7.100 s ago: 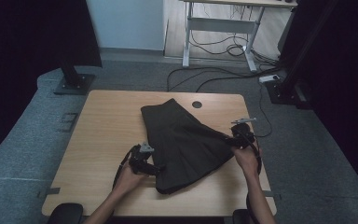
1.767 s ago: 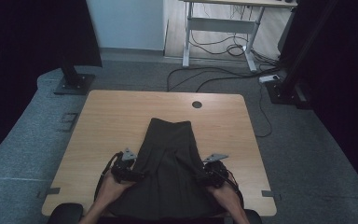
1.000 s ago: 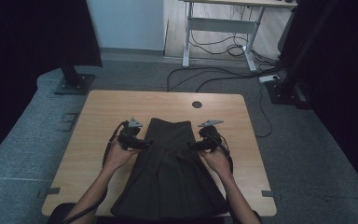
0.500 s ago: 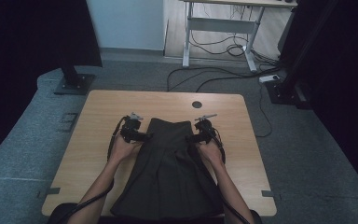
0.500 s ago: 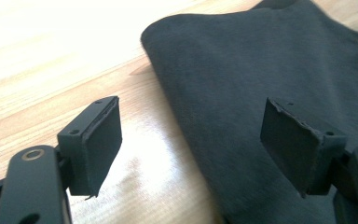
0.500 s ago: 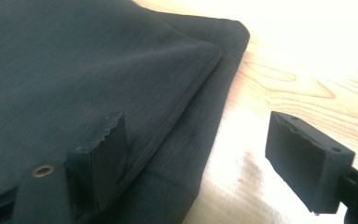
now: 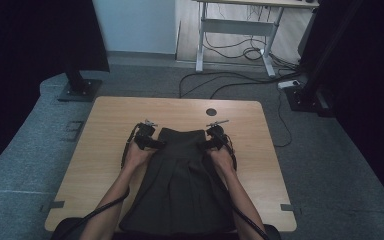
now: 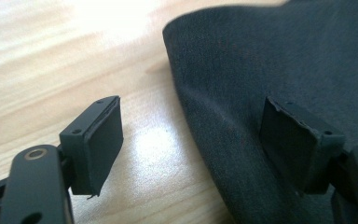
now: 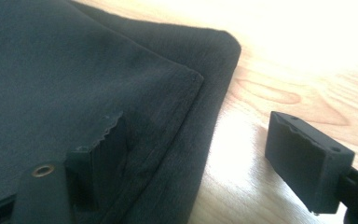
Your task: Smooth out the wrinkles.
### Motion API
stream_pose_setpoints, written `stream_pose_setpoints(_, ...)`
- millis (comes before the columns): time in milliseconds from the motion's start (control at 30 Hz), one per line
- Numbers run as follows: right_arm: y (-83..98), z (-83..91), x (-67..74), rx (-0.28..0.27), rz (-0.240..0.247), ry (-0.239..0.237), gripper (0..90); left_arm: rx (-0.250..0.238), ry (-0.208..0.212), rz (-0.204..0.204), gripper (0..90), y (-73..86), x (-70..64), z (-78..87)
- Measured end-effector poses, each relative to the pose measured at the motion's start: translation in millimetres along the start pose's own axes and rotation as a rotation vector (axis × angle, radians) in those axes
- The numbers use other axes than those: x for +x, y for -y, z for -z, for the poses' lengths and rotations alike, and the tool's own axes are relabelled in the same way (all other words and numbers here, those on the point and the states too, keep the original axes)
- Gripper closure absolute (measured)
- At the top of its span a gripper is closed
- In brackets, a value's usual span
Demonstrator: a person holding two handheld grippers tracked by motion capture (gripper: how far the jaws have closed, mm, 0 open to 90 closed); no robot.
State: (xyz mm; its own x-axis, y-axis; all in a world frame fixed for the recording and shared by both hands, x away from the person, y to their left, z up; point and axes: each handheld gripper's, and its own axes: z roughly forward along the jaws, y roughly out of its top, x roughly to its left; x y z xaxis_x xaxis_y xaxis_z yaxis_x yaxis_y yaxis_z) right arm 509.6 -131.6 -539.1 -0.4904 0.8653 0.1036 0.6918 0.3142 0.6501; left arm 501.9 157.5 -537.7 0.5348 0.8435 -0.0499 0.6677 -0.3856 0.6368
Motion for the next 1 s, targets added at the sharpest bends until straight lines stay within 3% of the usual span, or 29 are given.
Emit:
stream_pose_setpoints(67,-0.6,-1.6,1.8,-0.001,0.024,0.010,23.3,-0.029,0.009,0.017,20.8,1.7,2.1,-1.9)
stream_pose_setpoints(200,-4.8,-0.9,5.8,0.013,0.068,-0.040,44.7,-0.026,0.016,0.003,23.2,-0.5,1.4,-2.6)
stream_pose_setpoints(300,-7.3,-0.2,8.8,0.033,0.069,-0.051,54.9,-0.016,0.049,-0.006,38.7,-3.1,-1.4,-1.0)
stream_pose_setpoints(467,-7.7,1.2,13.5,0.038,0.077,-0.080,74.0,0.002,0.086,0.023,60.8,-5.4,-3.7,0.7)
stream_pose_setpoints(533,-8.0,2.0,16.7,0.038,0.099,-0.070,76.2,0.002,0.115,0.039,73.1,-5.4,-3.5,1.2)
stream_pose_setpoints(633,-8.4,4.5,20.4,0.040,0.128,-0.059,77.5,0.010,0.081,-0.014,81.5,-7.8,-8.9,3.0)
stream_pose_setpoints(733,-9.9,10.9,20.6,0.016,0.132,-0.070,77.9,0.004,0.065,-0.032,83.6,-12.4,-11.5,6.7)
stream_pose_setpoints(833,-15.3,22.0,19.3,-0.017,0.132,-0.088,78.2,-0.036,0.083,-0.017,84.1,-18.2,-8.8,14.9)
stream_pose_setpoints(1000,-29.8,43.0,20.2,-0.078,0.160,-0.095,78.2,-0.116,0.078,-0.039,84.4,-32.1,-6.6,34.7)
